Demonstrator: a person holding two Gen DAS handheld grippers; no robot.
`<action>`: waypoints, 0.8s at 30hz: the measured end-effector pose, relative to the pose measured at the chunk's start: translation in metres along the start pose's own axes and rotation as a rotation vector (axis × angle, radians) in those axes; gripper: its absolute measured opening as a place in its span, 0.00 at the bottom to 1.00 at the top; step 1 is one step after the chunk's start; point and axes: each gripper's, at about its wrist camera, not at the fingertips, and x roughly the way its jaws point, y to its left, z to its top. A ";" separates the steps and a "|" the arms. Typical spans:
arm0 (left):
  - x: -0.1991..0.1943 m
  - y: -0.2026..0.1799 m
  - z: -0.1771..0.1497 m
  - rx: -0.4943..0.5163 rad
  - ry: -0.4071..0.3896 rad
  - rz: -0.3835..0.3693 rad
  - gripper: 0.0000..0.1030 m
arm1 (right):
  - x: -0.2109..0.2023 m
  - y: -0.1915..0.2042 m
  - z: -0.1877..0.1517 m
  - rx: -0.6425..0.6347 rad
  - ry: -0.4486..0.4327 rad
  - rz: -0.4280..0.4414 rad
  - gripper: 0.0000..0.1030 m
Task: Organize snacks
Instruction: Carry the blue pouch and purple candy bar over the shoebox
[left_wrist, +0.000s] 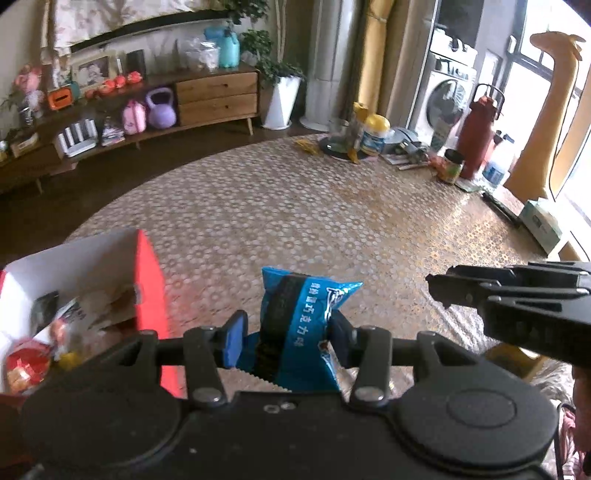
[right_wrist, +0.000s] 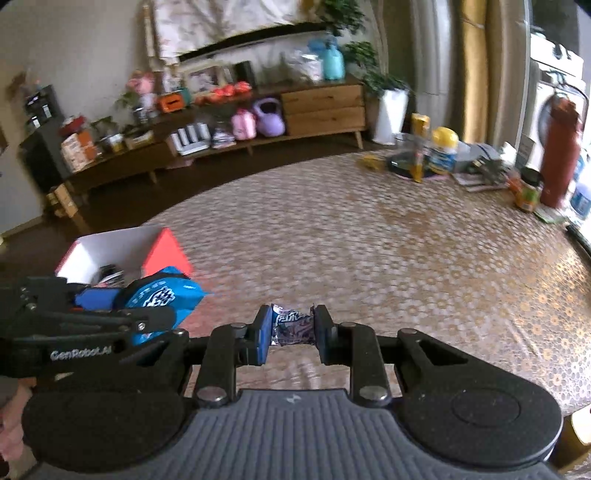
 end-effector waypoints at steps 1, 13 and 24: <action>-0.005 0.007 -0.003 -0.010 -0.003 0.002 0.44 | -0.003 0.009 -0.001 -0.007 -0.001 0.012 0.23; -0.052 0.082 -0.028 -0.063 -0.038 0.088 0.44 | 0.001 0.103 -0.005 -0.096 0.006 0.132 0.23; -0.070 0.168 -0.035 -0.144 -0.059 0.177 0.44 | 0.038 0.180 0.007 -0.161 0.026 0.181 0.23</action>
